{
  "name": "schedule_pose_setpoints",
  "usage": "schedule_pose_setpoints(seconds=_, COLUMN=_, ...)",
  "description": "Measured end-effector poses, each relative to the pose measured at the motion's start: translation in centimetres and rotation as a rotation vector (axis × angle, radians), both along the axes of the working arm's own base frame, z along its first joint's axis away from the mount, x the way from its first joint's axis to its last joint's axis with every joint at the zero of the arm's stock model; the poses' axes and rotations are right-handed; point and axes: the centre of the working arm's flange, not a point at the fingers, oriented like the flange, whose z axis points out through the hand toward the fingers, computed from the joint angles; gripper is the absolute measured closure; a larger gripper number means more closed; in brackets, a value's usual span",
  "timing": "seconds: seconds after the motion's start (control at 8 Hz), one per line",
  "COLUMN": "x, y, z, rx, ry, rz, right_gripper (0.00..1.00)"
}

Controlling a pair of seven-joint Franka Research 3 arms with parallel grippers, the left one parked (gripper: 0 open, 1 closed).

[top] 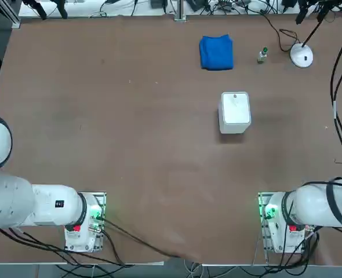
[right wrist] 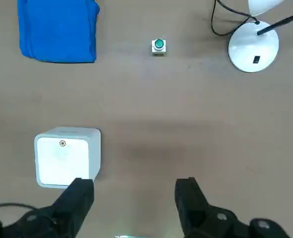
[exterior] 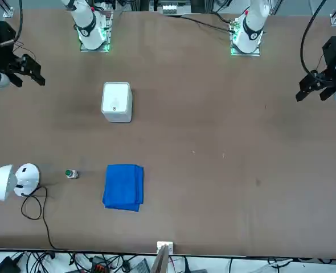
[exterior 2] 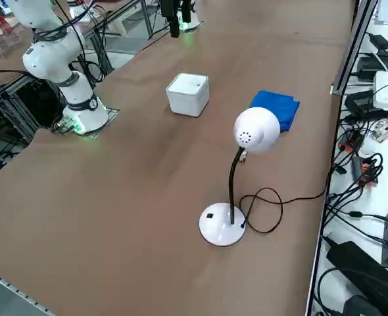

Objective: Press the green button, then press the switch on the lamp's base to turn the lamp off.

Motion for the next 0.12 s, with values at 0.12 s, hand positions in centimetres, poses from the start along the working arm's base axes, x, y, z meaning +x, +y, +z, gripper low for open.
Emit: schedule_pose_setpoints(seconds=0.12, x=0.01, y=0.07, z=-0.08, rx=-0.001, ry=0.0, rz=0.001, right_gripper=0.0)
